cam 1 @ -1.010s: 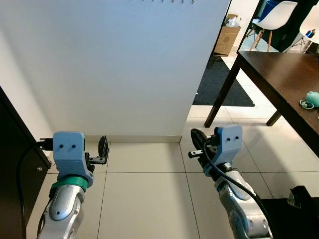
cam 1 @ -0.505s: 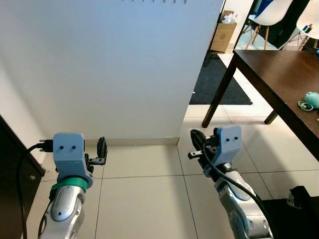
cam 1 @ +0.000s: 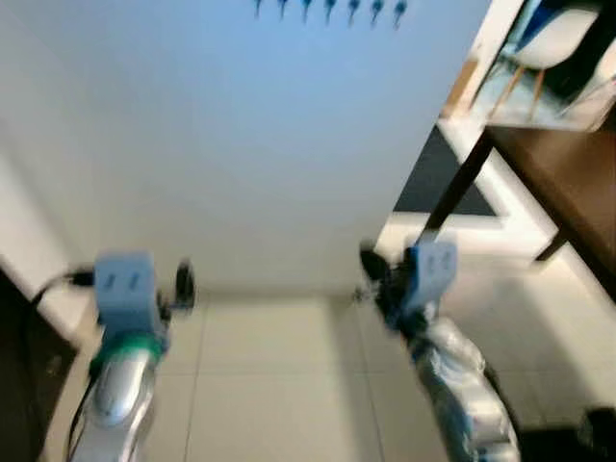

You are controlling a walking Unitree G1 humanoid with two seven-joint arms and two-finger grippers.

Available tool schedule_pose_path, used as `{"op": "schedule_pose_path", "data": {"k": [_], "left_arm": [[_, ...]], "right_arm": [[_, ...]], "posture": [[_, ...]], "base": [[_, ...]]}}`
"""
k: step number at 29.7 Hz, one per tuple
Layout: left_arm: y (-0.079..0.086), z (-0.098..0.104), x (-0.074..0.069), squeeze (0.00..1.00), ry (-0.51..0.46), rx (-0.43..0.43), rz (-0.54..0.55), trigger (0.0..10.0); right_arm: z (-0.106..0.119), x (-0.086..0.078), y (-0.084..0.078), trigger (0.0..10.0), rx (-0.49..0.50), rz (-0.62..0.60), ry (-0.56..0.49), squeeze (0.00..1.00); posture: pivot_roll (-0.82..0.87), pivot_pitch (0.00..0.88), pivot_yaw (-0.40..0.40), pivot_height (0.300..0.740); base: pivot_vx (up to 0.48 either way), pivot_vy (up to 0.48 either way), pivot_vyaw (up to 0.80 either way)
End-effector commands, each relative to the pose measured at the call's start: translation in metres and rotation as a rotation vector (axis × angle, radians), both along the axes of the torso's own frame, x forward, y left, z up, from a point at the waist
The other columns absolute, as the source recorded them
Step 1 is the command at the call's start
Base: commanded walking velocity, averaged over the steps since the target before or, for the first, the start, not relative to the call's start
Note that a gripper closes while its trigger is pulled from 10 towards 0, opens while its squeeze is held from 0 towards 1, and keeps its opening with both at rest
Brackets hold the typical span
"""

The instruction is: Hang keys on a hook

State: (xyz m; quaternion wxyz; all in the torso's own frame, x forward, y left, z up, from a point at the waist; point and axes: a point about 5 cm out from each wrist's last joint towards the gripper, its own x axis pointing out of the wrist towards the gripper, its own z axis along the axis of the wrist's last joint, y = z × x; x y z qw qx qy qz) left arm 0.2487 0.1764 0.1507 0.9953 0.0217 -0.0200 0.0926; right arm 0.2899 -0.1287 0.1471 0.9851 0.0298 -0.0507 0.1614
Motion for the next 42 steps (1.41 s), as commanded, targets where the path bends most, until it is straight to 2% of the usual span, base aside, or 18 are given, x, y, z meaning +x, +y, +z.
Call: {"op": "schedule_pose_path", "data": {"k": [1,8,12,13,14,15,16,18,21,22,23,25,34,42], "left_arm": [[-0.006,-0.002,0.0,0.0,0.008,0.001,-0.024,10.0],[-0.007,-0.003,0.0,0.0,0.012,0.003,-0.032,10.0],[-0.011,-0.006,0.002,0.0,0.033,-0.024,-0.043,10.0],[-0.012,-0.007,0.002,0.0,0.044,-0.06,-0.046,10.0],[-0.015,-0.008,0.004,0.0,0.059,-0.147,-0.052,10.0],[-0.015,-0.008,0.004,0.0,0.059,-0.147,-0.052,10.0],[-0.019,-0.007,0.005,0.0,0.068,-0.211,-0.071,10.0],[-0.025,-0.002,0.007,0.0,0.06,-0.237,-0.104,10.0],[-0.031,0.004,0.009,0.0,0.045,-0.218,-0.145,10.0],[-0.041,0.022,0.012,0.0,-0.018,-0.115,-0.227,10.0],[-0.041,0.022,0.012,0.0,-0.018,-0.115,-0.227,10.0],[-0.045,0.033,0.016,0.0,-0.074,-0.053,-0.263,10.0],[-0.047,0.04,0.022,0.0,-0.105,-0.061,-0.311,10.0],[-0.05,0.032,0.02,0.0,-0.068,-0.027,-0.34,10.0]], "right_arm": [[-0.005,-0.001,-0.011,10.0,-0.015,-0.042,0.02,0.0],[-0.006,0.0,-0.011,10.0,-0.011,-0.043,0.028,0.0],[-0.007,0.0,-0.011,10.0,0.007,-0.044,0.041,0.0],[-0.007,0.001,-0.011,10.0,0.014,-0.046,0.045,0.0],[-0.005,0.003,-0.012,10.0,0.017,-0.05,0.037,0.0],[-0.005,0.003,-0.012,10.0,0.017,-0.05,0.037,0.0],[-0.002,0.004,-0.012,10.0,0.019,-0.055,0.025,0.0],[0.003,0.007,-0.013,10.0,0.018,-0.061,0.008,0.0],[0.007,0.009,-0.014,10.0,0.016,-0.067,-0.009,0.0],[0.015,0.015,-0.018,10.0,0.016,-0.08,-0.043,0.0],[0.015,0.015,-0.018,10.0,0.016,-0.08,-0.043,0.0],[0.02,0.019,-0.019,10.0,0.017,-0.088,-0.06,0.0],[0.024,0.021,-0.017,10.0,0.018,-0.093,-0.084,0.0],[0.02,0.022,-0.014,10.0,0.019,-0.095,-0.082,0.0]], "posture": [[-0.09,0.0,0.018,0.74],[-0.09,0.0,0.017,0.74],[-0.09,0.0,0.016,0.74],[-0.09,0.0,0.016,0.74],[-0.09,0.0,0.018,0.74],[-0.09,0.0,0.018,0.74],[-0.09,0.0,0.018,0.74],[-0.1,0.0,0.018,0.74],[-0.09,0.0,0.019,0.74],[-0.09,0.0,0.02,0.74],[-0.09,0.0,0.02,0.74],[-0.09,0.0,0.022,0.74],[-0.09,0.0,0.035,0.74],[-0.08,0.0,0.064,0.74]], "base": [[0.472,0.0,0.0],[0.468,0.0,0.0],[0.337,0.0,-0.79],[0.0,0.0,-0.8],[0.0,0.0,-0.8],[0.0,0.0,-0.8],[0.0,0.0,-0.8],[0.0,0.0,-0.8],[0.0,0.0,-0.8],[0.0,0.0,-0.8],[0.0,0.0,-0.8],[0.0,0.0,-0.8],[0.0,0.0,-0.8],[0.0,0.0,-0.8]]}}
